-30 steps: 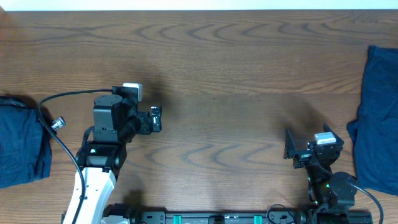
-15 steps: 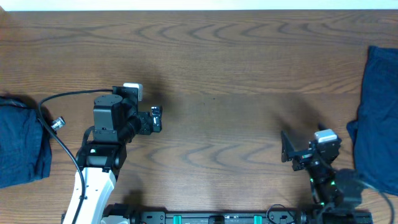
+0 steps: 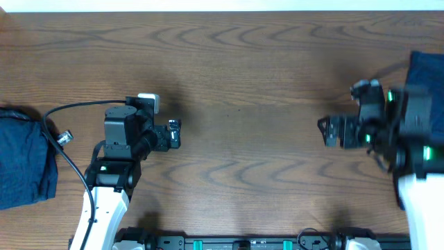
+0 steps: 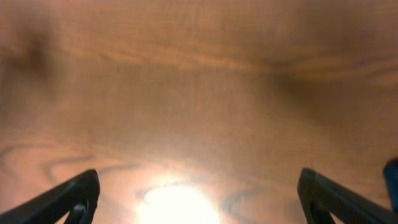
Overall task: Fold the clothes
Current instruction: 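Reach the right gripper to the dark blue shorts at right edge and grasp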
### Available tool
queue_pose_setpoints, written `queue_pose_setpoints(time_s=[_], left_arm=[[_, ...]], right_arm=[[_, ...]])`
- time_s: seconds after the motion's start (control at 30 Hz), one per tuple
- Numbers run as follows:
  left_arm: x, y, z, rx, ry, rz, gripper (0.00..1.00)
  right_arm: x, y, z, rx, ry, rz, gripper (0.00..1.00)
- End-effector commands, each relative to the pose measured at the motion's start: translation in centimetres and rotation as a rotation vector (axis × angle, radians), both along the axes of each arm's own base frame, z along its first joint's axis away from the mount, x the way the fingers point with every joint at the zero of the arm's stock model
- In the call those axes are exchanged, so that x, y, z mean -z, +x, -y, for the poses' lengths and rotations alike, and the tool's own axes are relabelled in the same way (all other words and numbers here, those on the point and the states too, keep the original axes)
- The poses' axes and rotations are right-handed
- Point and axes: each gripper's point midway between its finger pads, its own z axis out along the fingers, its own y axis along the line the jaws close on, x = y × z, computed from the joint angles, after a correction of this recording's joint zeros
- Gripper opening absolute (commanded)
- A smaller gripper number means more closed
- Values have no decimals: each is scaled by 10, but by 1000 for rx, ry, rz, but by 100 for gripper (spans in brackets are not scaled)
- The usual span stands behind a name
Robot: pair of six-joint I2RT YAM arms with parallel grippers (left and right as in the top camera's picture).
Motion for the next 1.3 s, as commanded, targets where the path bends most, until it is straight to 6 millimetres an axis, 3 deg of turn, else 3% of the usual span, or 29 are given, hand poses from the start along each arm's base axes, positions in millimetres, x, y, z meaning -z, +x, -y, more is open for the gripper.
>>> queue_pose_setpoints(time_s=[0.0, 0.13, 0.27, 0.43, 0.6, 0.77, 0.93, 1.07, 1.17, 1.27], left_arm=[[-9, 3, 0, -9, -13, 14, 98], [-7, 1, -1, -9, -12, 6, 98], [-6, 0, -1, -9, -11, -5, 98], [-2, -3, -2, -7, -2, -21, 98], [-2, -3, -2, -7, -2, -21, 98], [-1, -3, -2, -7, -1, -24, 98], [0, -3, -2, -7, -1, -28, 98], [0, -3, -2, -7, -1, -29, 98], [0, -3, -2, -7, -1, -29, 98], [0, -3, -2, -7, -1, -29, 98]], right_arm=[[-6, 19, -5, -24, 12, -71, 99], [8, 28, -1, -19, 8, -169, 99], [26, 38, 25, 66, 15, -292, 99], [41, 41, 97, 267, -24, -405, 99], [41, 34, 162, 460, -1, -381, 99], [38, 28, 201, 619, 126, -317, 99], [52, 16, 245, 848, 200, -308, 99], [71, 1, 266, 917, 239, -363, 99], [77, 9, 269, 908, 329, -338, 99], [82, 21, 259, 847, 425, -325, 99]])
